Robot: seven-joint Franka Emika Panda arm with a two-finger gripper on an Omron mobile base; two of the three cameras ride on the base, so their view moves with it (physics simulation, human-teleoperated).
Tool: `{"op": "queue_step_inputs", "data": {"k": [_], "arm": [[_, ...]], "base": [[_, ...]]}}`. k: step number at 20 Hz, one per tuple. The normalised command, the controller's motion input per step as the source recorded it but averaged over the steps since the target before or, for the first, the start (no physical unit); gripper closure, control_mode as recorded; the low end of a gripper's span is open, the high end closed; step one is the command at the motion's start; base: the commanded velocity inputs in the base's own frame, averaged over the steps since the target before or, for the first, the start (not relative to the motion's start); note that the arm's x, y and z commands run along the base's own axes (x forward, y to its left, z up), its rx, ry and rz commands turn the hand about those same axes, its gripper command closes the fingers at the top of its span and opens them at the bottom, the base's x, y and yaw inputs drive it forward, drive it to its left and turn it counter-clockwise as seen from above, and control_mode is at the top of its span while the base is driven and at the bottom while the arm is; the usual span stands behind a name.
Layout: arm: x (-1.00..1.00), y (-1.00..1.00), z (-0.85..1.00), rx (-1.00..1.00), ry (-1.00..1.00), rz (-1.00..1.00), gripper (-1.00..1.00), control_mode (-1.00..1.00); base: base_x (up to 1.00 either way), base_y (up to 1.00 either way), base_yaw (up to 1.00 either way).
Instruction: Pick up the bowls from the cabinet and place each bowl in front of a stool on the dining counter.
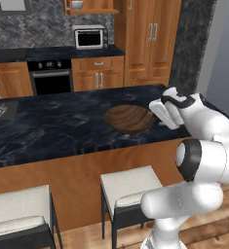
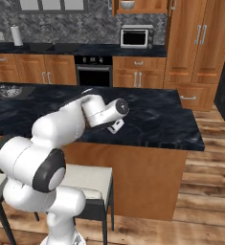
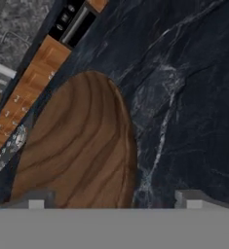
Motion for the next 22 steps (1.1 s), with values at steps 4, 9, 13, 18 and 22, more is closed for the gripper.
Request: {"op": "queue_step_inputs", "data": {"k": [4, 9, 13, 18, 22], "arm": [[-1.00, 0.00, 0.94, -0.07, -0.10, 0.01, -1.00, -1.00], [-0.80, 0.00, 1.00, -0.16, 0.01, 0.03, -1.00, -1.00], [-0.92, 0.00, 1.00, -0.21, 0.06, 0.00, -1.00, -1.00], [-0.95, 0.00, 0.75, -0.21, 0.01, 0.02, -1.00, -1.00], [-0.60, 0.07, 0.19, -0.24, 0.00, 0.11, -1.00, -1.00]], "base": [[0.00, 0.00, 0.00], [0.00, 0.00, 0.00], [0.00, 0.00, 0.00], [0.00, 0.00, 0.00], [0.00, 0.00, 0.00]]}}
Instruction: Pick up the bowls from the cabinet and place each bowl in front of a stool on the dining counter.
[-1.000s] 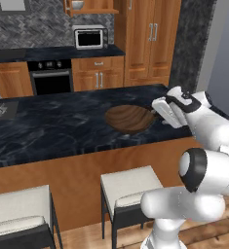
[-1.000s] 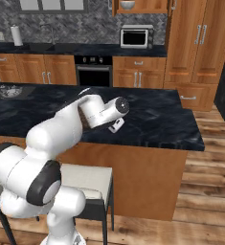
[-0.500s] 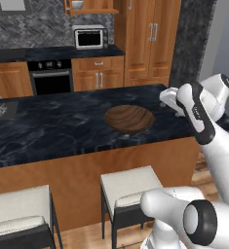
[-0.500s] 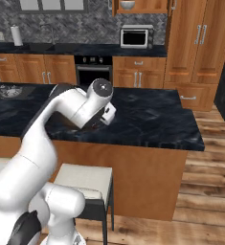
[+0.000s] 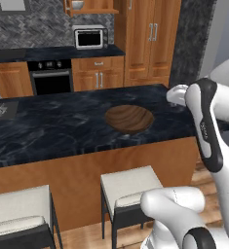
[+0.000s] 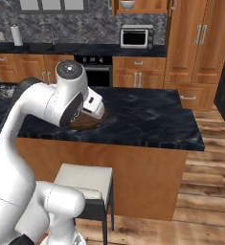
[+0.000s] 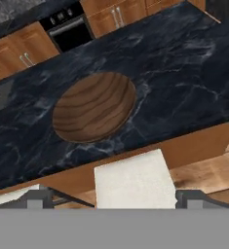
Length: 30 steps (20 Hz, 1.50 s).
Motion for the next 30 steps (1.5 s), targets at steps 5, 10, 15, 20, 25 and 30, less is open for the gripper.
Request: {"op": "queue_step_inputs", "data": {"k": [5, 10, 15, 20, 25, 30], "arm": [[-0.52, 0.17, 0.01, -0.27, -0.05, 0.07, -1.00, -1.00], [-0.29, 0.16, 0.00, -0.21, -0.06, 0.08, -1.00, 1.00], [0.00, 0.00, 0.00, 0.00, 0.00, 0.00, -1.00, 1.00], [0.00, 0.00, 0.00, 0.00, 0.00, 0.00, -1.00, 1.00], [0.00, 0.00, 0.00, 0.00, 0.00, 0.00, -1.00, 1.00], [0.00, 0.00, 0.00, 0.00, 0.00, 0.00, -1.00, 1.00]], "base": [[0.00, 0.00, 0.00], [-0.07, 0.04, 0.02], [-0.24, 0.11, 0.05], [-0.10, -0.12, -0.01], [-0.29, -0.69, -0.12], [-0.28, -0.99, -0.12]]}}
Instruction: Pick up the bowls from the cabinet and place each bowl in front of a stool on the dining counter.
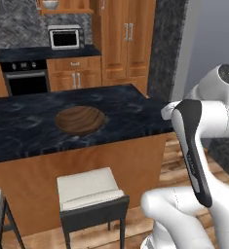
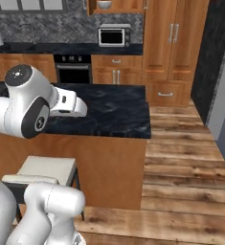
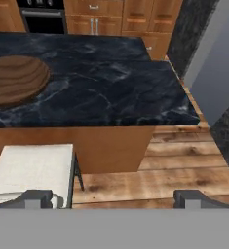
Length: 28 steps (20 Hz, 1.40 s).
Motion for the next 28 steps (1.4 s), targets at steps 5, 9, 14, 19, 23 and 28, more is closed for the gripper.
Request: {"op": "queue_step_inputs", "data": {"k": [5, 9, 14, 19, 23, 28], "arm": [[0.00, 0.00, 0.00, 0.00, 0.00, 0.00, -1.00, 1.00], [0.00, 0.00, 0.00, 0.00, 0.00, 0.00, -1.00, 1.00], [0.00, 0.00, 0.00, 0.00, 0.00, 0.00, -1.00, 1.00], [0.00, 0.00, 0.00, 0.00, 0.00, 0.00, -1.00, 1.00], [0.00, 0.00, 0.00, 0.00, 0.00, 0.00, -1.00, 1.00], [0.00, 0.00, 0.00, 0.00, 0.00, 0.00, -1.00, 1.00]], "base": [[-0.01, -0.88, -0.09], [0.28, -0.52, -0.12], [0.61, -0.31, -0.15], [0.42, -0.48, -0.11], [0.00, -0.76, -0.09], [0.10, -0.65, -0.06]]}}
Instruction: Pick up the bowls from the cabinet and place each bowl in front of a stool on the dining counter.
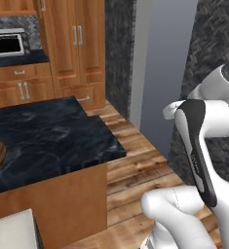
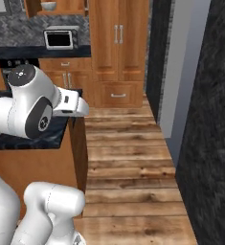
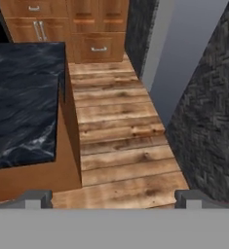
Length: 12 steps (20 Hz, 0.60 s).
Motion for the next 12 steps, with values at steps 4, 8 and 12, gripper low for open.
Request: {"op": "queue_step_inputs", "data": {"k": [4, 8, 12], "arm": [[0.00, 0.00, 0.00, 0.00, 0.00, 0.00, -1.00, 1.00], [0.00, 0.00, 0.00, 0.00, 0.00, 0.00, -1.00, 1.00], [0.00, 0.00, 0.00, 0.00, 0.00, 0.00, -1.00, 1.00]], "base": [[0.56, -0.38, -0.01], [0.47, -0.68, -0.04], [0.32, -0.67, -0.17]]}}
